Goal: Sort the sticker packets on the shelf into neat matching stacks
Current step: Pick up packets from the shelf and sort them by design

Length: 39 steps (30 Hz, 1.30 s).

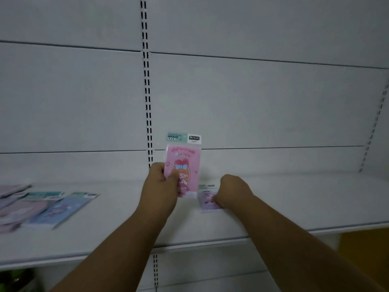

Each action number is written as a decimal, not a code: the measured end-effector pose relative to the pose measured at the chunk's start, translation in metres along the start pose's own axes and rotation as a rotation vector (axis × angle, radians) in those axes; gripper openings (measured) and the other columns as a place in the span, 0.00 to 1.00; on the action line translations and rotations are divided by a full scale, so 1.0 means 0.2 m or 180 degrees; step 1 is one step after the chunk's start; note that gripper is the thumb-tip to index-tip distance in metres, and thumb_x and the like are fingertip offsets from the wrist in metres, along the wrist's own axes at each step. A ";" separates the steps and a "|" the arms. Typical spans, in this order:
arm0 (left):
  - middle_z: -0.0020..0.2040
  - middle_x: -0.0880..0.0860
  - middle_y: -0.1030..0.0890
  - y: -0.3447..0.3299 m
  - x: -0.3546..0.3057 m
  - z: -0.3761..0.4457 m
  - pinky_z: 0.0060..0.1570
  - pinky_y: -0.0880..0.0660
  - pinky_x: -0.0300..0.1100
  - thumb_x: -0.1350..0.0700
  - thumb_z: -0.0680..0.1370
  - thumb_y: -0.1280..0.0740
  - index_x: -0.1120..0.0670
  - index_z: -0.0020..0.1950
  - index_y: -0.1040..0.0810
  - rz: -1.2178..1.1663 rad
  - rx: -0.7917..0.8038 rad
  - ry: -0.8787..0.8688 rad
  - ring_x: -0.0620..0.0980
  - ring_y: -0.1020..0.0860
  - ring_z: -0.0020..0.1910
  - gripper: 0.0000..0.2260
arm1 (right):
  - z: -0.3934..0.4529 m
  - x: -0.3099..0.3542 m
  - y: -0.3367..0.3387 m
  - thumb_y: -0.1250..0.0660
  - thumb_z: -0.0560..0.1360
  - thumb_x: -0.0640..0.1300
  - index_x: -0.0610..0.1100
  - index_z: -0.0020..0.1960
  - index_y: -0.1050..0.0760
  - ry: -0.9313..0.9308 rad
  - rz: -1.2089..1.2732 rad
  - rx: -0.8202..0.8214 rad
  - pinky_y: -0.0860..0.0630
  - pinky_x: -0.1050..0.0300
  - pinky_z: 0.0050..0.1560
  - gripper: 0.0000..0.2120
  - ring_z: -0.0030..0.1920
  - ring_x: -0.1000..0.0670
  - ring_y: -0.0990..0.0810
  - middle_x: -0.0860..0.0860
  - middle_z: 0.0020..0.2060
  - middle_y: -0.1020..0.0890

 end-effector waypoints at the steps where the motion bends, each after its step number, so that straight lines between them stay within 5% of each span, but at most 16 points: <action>1: 0.47 0.53 0.18 -0.03 0.00 0.00 0.40 0.20 0.46 0.56 0.81 0.38 0.52 0.52 0.28 0.0011 0.0037 0.0040 0.50 0.18 0.42 0.01 | 0.00 0.00 0.03 0.33 0.74 0.47 0.40 0.49 0.24 0.0041 0.0181 -0.0128 0.28 0.58 0.49 0.10 0.54 0.42 0.20 0.42 0.50 0.18; 5: 0.46 0.51 0.20 -0.15 0.03 0.00 0.32 0.28 0.37 0.59 0.82 0.41 0.53 0.55 0.29 0.0123 0.0214 0.0341 0.47 0.21 0.39 0.04 | 0.07 0.01 0.13 0.43 0.80 0.53 0.37 0.49 0.22 -0.0037 0.2822 0.0156 0.28 0.53 0.37 0.21 0.38 0.44 0.21 0.43 0.41 0.18; 7: 0.48 0.51 0.19 -0.22 0.06 0.01 0.34 0.26 0.38 0.60 0.81 0.41 0.54 0.55 0.28 0.0333 0.0439 0.0512 0.47 0.21 0.42 0.06 | 0.10 0.01 0.17 0.39 0.79 0.52 0.36 0.48 0.22 -0.0051 0.3364 0.0303 0.32 0.56 0.31 0.19 0.31 0.48 0.25 0.43 0.38 0.19; 11: 0.48 0.54 0.16 -0.30 0.13 0.07 0.49 0.18 0.49 0.59 0.77 0.34 0.54 0.45 0.23 0.1115 0.0553 0.0573 0.51 0.18 0.44 0.02 | 0.23 -0.03 0.19 0.32 0.76 0.43 0.40 0.35 0.30 0.0103 0.2614 -0.0035 0.30 0.57 0.29 0.13 0.25 0.50 0.25 0.42 0.31 0.21; 15: 0.39 0.50 0.20 -0.34 0.12 0.13 0.35 0.26 0.36 0.55 0.75 0.29 0.57 0.48 0.19 0.2064 0.0527 0.0338 0.47 0.22 0.38 0.07 | 0.34 -0.02 0.13 0.32 0.74 0.45 0.41 0.30 0.31 0.0436 0.0989 -0.0141 0.28 0.55 0.37 0.17 0.35 0.44 0.24 0.42 0.31 0.24; 18: 0.47 0.52 0.19 -0.35 0.13 0.14 0.34 0.32 0.37 0.57 0.71 0.27 0.56 0.54 0.22 0.2588 0.0463 0.0241 0.48 0.26 0.41 0.13 | 0.38 -0.02 0.02 0.32 0.73 0.45 0.42 0.34 0.31 0.0490 0.0491 -0.0065 0.34 0.59 0.35 0.12 0.40 0.45 0.25 0.47 0.33 0.26; 23: 0.37 0.45 0.28 -0.36 0.18 0.12 0.29 0.38 0.33 0.52 0.72 0.29 0.48 0.42 0.30 0.2774 0.0523 -0.0021 0.44 0.29 0.37 0.10 | 0.38 0.00 -0.07 0.33 0.74 0.45 0.43 0.45 0.26 0.0481 0.0301 -0.0129 0.32 0.59 0.43 0.05 0.49 0.43 0.21 0.44 0.47 0.19; 28: 0.48 0.50 0.20 -0.34 0.19 0.13 0.43 0.30 0.39 0.44 0.76 0.32 0.52 0.51 0.26 0.2915 0.0570 -0.0201 0.47 0.25 0.44 0.12 | 0.32 0.01 -0.04 0.33 0.74 0.42 0.43 0.48 0.24 0.0210 0.0055 -0.0203 0.28 0.57 0.42 0.05 0.48 0.45 0.19 0.46 0.48 0.19; 33: 0.52 0.50 0.20 -0.16 0.18 0.11 0.45 0.30 0.39 0.43 0.77 0.36 0.52 0.56 0.25 0.3094 0.0486 -0.0479 0.46 0.26 0.45 0.15 | 0.13 0.30 0.10 0.34 0.74 0.49 0.43 0.55 0.27 0.0957 0.0211 -0.0583 0.24 0.53 0.48 0.13 0.48 0.46 0.22 0.46 0.51 0.22; 39: 0.54 0.51 0.21 0.45 0.15 0.14 0.49 0.27 0.41 0.43 0.78 0.37 0.52 0.58 0.24 0.3460 0.0105 -0.0616 0.48 0.23 0.49 0.15 | -0.25 0.93 0.27 0.35 0.75 0.54 0.45 0.62 0.30 0.1757 0.0127 -0.0882 0.24 0.49 0.53 0.19 0.53 0.44 0.24 0.46 0.55 0.23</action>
Point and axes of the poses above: each hand's wrist, its own z-axis towards the middle knuckle, its own y-axis out of the back of the hand, x = y × z, the point moved 5 cm from there along z, towards the middle knuckle
